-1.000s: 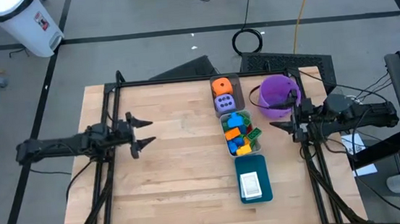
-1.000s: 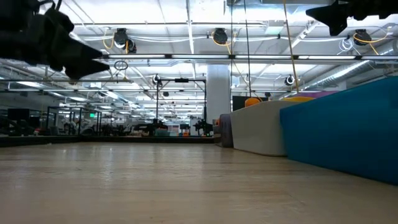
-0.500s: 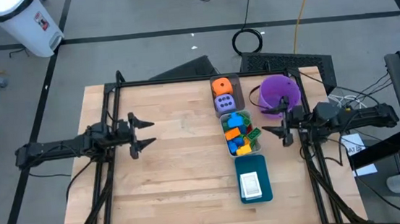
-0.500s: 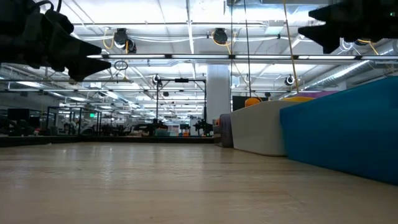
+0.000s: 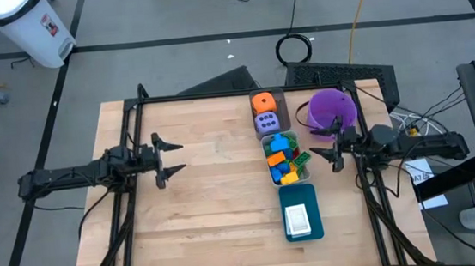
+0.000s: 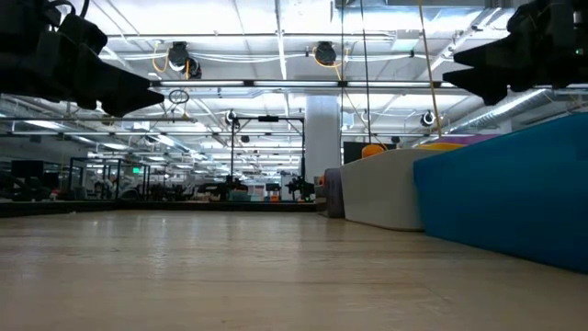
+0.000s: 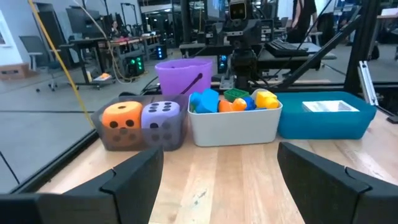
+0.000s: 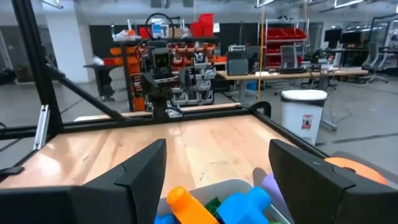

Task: Pick & Place Toys
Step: Return to home position

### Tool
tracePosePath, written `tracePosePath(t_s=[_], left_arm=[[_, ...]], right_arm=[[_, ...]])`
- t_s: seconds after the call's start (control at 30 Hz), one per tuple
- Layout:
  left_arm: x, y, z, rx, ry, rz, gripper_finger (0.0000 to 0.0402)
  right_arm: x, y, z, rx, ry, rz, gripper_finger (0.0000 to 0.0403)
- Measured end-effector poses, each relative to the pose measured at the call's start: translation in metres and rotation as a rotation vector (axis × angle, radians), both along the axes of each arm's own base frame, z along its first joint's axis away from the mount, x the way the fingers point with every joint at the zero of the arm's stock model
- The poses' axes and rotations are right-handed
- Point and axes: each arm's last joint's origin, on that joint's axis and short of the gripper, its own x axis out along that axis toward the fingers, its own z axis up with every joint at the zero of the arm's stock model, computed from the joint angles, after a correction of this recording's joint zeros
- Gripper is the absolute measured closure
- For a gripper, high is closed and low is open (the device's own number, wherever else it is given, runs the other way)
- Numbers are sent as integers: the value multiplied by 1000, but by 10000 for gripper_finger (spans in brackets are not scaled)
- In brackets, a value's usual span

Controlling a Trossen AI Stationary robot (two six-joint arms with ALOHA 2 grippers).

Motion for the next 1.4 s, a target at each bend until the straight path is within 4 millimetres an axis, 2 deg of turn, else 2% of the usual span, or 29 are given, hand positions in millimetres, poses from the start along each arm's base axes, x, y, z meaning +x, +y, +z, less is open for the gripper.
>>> tracePosePath(t_s=[0.17,0.33,0.8,1.4], left_arm=[[0,0,0,2,0,0,80],[0,0,0,5,0,0,80],[0,0,0,4,-1,0,80],[0,0,0,3,-1,0,80]], right_arm=[[-2,-1,-12,-7,-28,-11,147],[-4,-2,-15,-1,-36,-23,147],[-1,-1,-29,-33,42,29,147],[0,-1,-30,-81,52,25,147]])
